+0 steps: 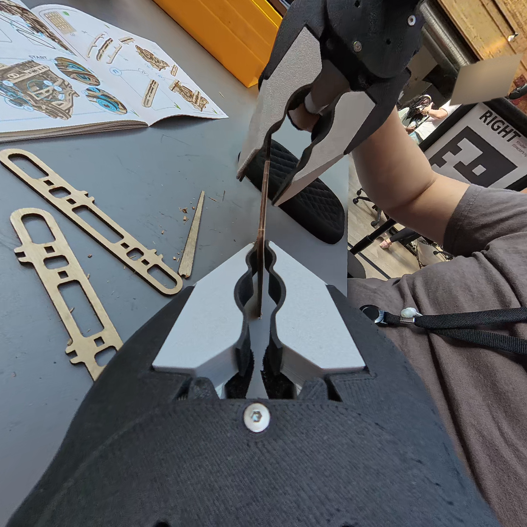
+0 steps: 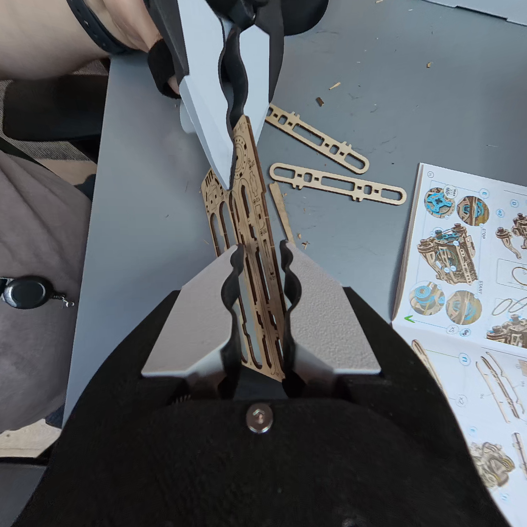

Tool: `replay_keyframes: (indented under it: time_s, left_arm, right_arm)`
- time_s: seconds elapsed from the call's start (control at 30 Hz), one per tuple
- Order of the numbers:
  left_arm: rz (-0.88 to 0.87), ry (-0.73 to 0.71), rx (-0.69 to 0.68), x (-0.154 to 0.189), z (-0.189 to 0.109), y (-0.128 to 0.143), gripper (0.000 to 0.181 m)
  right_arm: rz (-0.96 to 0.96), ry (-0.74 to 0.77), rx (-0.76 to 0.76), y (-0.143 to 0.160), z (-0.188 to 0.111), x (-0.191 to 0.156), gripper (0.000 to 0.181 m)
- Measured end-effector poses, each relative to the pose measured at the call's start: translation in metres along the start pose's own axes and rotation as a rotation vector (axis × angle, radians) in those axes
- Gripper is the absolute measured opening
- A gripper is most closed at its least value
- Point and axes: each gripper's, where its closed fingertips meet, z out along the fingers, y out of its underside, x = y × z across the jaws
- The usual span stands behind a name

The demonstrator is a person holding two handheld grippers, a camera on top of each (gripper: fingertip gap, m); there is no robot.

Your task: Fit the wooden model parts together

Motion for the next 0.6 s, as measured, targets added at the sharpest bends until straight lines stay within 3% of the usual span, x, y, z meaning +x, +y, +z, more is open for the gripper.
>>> replay_keyframes:
  time_s: [0.13, 0.23, 0.33, 0.47, 0.6]
  left_arm:
    - [-0.015, 0.003, 0.002, -0.001, 0.0, 0.0, 0.0]
    - [-0.023, 0.001, 0.0, -0.002, 0.0, 0.0, 0.0]
    - [-0.013, 0.014, 0.001, 0.001, 0.0, 0.0, 0.0]
    - [-0.018, 0.01, 0.001, -0.001, 0.0, 0.0, 0.0]
    - [-0.019, 0.005, 0.003, -0.001, 0.0, 0.0, 0.0]
  right_arm:
    - [0.079, 0.0, 0.101, -0.008, 0.0, 0.003, 0.036]
    - [0.024, 0.064, 0.082, -0.005, 0.006, 0.008, 0.029]
    - [0.056, 0.007, 0.096, -0.007, 0.005, 0.0, 0.023]
    - [0.099, 0.026, 0.116, -0.007, 0.007, 0.005, 0.032]
    - [0.104, 0.011, 0.132, -0.01, 0.014, 0.003, 0.029]
